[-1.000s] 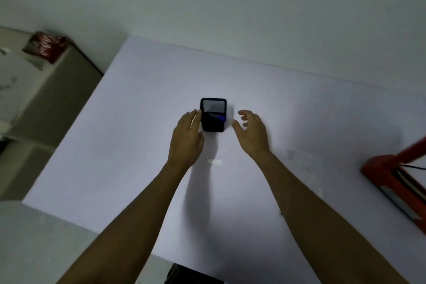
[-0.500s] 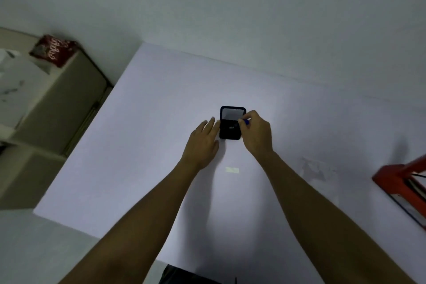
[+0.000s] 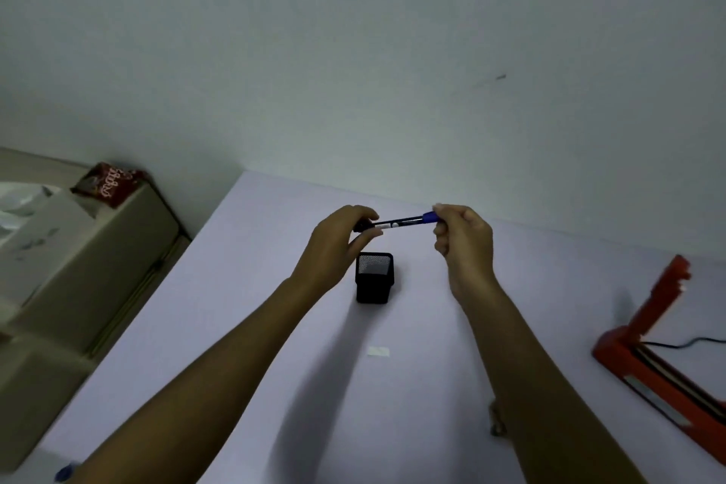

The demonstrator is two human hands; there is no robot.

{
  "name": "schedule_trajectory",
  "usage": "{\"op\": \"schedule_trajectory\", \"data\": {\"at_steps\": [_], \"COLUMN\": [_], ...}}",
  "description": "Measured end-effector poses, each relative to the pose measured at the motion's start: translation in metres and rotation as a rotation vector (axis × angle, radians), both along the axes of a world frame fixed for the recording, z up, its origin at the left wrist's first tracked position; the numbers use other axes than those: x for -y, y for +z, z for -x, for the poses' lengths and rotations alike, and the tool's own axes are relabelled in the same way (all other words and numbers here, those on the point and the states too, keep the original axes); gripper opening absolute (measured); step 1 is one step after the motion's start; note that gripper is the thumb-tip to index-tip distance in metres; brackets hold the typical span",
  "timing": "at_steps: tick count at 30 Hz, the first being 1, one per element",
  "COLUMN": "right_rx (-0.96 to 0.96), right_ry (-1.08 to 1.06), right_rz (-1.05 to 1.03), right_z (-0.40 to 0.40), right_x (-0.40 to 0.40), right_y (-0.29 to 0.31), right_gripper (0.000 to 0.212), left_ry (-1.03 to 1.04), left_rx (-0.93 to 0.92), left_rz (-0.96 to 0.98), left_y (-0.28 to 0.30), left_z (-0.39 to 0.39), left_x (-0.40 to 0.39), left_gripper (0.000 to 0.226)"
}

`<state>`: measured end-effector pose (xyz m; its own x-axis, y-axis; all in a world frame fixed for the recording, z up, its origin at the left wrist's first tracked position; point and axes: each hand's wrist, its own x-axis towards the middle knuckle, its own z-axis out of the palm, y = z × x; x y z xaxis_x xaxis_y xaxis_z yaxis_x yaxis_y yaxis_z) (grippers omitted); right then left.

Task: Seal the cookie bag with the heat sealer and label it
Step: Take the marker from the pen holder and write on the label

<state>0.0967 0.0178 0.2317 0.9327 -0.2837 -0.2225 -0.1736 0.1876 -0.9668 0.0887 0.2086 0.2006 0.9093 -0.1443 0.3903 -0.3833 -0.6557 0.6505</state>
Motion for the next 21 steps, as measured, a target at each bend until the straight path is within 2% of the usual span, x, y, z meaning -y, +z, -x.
{"op": "schedule_trajectory", "data": {"at_steps": [3, 5, 8, 12, 14, 17, 21], "right_rx": [-0.063, -0.088, -0.081, -0.069, -0.084, -0.095, -0.113], "right_ry": [-0.047, 0.019, 0.182, 0.202, 0.231, 0.29, 0.305], "right_rz": [-0.333, -0.412, -0.303, -0.159, -0.152, -0.123, -0.113], "right_z": [0.007, 0.014, 0.025, 0.027, 0.026, 0.029, 0.032], "right_x": [0.001, -0.005, -0.023, -0.029, -0.025, -0.023, -0.027], "right_y": [0.002, 0.003, 0.005, 0.011, 0.013, 0.015, 0.015], "right_gripper": [0.008, 0.009, 0.016, 0.02, 0.02, 0.02, 0.02], "left_ry": [-0.025, -0.043, -0.086, -0.104, -0.133, -0.194, -0.219], "left_rx": [-0.01, -0.008, 0.036, -0.014, -0.07, -0.155, -0.312], "left_rz": [0.009, -0.009, -0.08, -0.288, -0.32, -0.248, -0.052], "left_y": [0.009, 0.013, 0.02, 0.024, 0.026, 0.026, 0.028], "left_z": [0.01, 0.017, 0.024, 0.027, 0.032, 0.037, 0.044], "left_x": [0.0, 0.003, 0.011, 0.011, 0.009, 0.003, -0.002], "left_gripper": [0.016, 0.015, 0.017, 0.027, 0.027, 0.03, 0.04]}}
